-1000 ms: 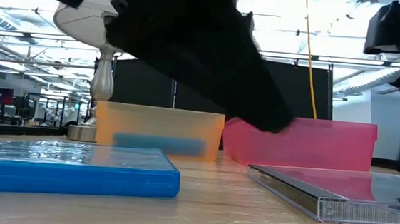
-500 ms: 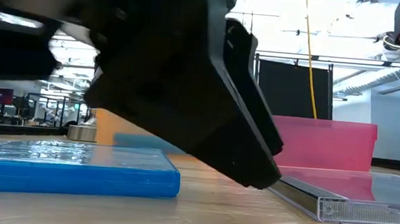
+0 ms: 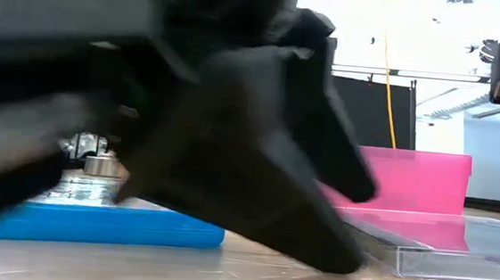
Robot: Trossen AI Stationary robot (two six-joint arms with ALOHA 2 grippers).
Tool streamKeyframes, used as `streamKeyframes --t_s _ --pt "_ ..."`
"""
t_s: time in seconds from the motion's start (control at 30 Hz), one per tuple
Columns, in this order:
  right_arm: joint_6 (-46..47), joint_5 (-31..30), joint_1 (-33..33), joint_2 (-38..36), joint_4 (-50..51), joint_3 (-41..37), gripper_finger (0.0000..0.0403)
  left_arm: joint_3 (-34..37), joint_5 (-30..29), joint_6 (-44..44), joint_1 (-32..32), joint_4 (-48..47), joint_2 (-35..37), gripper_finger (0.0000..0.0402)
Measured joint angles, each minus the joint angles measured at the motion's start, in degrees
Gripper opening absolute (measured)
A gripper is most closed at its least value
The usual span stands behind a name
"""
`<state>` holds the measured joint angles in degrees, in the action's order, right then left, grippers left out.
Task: Pick & place jewel cases by type
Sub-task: Put the black CD case into the pink bin
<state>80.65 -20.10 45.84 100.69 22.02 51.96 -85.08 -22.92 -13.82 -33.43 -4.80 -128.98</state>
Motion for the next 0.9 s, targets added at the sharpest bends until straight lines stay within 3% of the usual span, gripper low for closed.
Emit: streamKeyframes --t_s 0.3,0.57,0.9 --pt "-4.97 -1.35 -0.5 0.46 -8.95 -1.27 0.0 -0.15 2.31 -0.75 1.98 -0.07 -2.37 0.0225" --pt "-10.29 -0.71 -0.56 0.84 -16.43 -1.26 0.0 -0.04 -1.21 0.31 2.85 2.82 -2.69 0.0225" --pt "-15.49 3.62 -0.11 1.01 -23.89 -1.31 0.0 -0.03 1.93 3.26 3.63 -0.33 -2.65 0.0225"
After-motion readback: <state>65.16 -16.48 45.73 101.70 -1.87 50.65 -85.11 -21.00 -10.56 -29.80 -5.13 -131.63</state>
